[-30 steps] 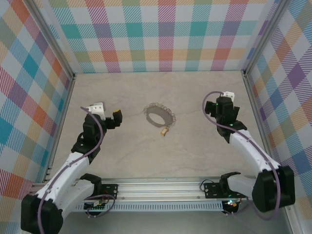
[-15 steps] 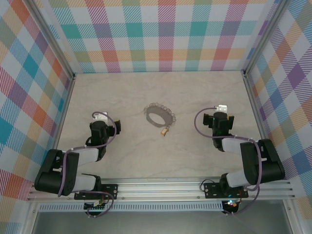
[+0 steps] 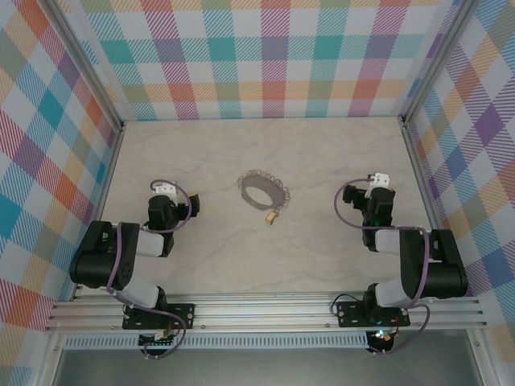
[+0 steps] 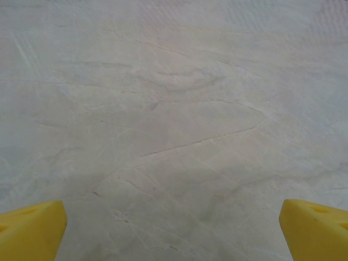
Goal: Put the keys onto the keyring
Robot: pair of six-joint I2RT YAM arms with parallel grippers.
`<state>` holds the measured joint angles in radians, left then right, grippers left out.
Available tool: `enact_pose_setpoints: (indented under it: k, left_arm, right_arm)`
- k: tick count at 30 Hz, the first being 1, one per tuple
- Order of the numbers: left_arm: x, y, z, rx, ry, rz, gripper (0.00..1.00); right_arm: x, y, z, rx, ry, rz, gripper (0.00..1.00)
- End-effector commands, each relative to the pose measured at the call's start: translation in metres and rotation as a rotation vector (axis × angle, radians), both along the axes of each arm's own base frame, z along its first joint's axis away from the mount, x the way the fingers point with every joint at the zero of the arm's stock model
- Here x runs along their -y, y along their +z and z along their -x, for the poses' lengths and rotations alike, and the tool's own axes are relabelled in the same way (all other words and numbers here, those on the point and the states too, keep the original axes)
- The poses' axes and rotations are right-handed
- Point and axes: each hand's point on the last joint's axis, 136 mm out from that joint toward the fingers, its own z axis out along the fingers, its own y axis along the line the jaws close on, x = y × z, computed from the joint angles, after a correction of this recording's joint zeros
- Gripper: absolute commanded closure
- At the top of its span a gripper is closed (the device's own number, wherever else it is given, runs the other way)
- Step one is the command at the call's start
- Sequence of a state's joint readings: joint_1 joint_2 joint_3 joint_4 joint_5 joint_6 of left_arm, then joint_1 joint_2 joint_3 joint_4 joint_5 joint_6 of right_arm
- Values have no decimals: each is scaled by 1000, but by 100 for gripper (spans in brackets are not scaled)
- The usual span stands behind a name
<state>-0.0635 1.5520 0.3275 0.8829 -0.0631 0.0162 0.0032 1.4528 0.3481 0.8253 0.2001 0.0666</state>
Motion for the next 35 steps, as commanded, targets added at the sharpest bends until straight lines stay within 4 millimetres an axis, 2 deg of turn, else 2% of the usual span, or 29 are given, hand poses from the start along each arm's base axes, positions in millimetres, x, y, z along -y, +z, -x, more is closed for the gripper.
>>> enact_pose_setpoints:
  k: [1, 3, 35]
  left_arm:
    - [-3, 14, -18, 20, -3, 13, 0]
    - [1, 13, -21, 3, -26, 13, 0]
    - [2, 12, -21, -3, -22, -7, 0]
  right_arm:
    - [-14, -1, -11, 57, 84, -27, 0]
    - [-17, -4, -13, 5, 89, -28, 0]
    - [-22, -4, -14, 2, 110, -10, 0]
